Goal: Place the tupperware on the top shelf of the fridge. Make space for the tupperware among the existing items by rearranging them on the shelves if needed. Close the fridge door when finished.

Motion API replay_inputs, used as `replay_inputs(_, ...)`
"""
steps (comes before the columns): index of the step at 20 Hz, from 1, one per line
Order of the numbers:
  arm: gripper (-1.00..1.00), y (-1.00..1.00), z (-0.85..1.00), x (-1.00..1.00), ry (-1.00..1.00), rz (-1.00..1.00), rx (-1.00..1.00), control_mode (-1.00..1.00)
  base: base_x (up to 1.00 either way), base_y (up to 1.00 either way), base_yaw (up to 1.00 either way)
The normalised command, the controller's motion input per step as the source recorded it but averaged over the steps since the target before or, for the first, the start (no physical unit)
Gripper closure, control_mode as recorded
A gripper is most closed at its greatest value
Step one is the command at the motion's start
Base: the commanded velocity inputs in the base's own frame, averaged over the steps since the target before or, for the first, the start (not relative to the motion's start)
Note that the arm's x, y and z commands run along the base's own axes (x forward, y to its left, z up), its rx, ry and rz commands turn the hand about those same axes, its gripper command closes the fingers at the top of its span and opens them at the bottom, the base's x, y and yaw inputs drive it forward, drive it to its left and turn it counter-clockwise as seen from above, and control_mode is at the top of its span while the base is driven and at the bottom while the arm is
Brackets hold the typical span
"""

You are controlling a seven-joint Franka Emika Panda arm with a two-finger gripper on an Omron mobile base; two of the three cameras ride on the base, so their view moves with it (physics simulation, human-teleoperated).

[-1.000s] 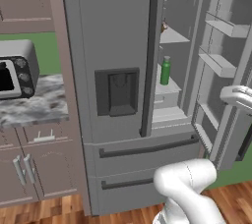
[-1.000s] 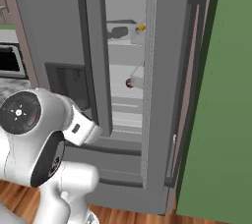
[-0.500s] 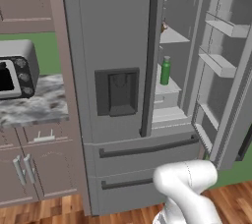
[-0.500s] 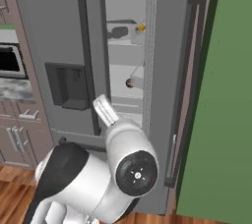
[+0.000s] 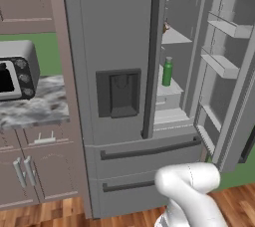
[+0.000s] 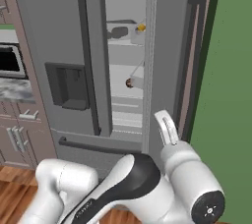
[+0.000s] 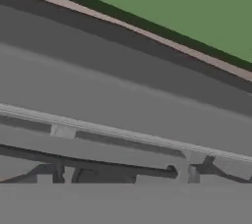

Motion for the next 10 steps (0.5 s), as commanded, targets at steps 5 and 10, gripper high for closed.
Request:
replay_inputs(5,-1.00,-0.88,-0.31,0.81,0.00,-0.07,0.28,-1.00,0.00,0.00,0.00)
replay_inputs(10,-1.00,-0.78,-0.26,0.85,0.05,-0.02,0.26,-1.00,0.00,0.00,0.00)
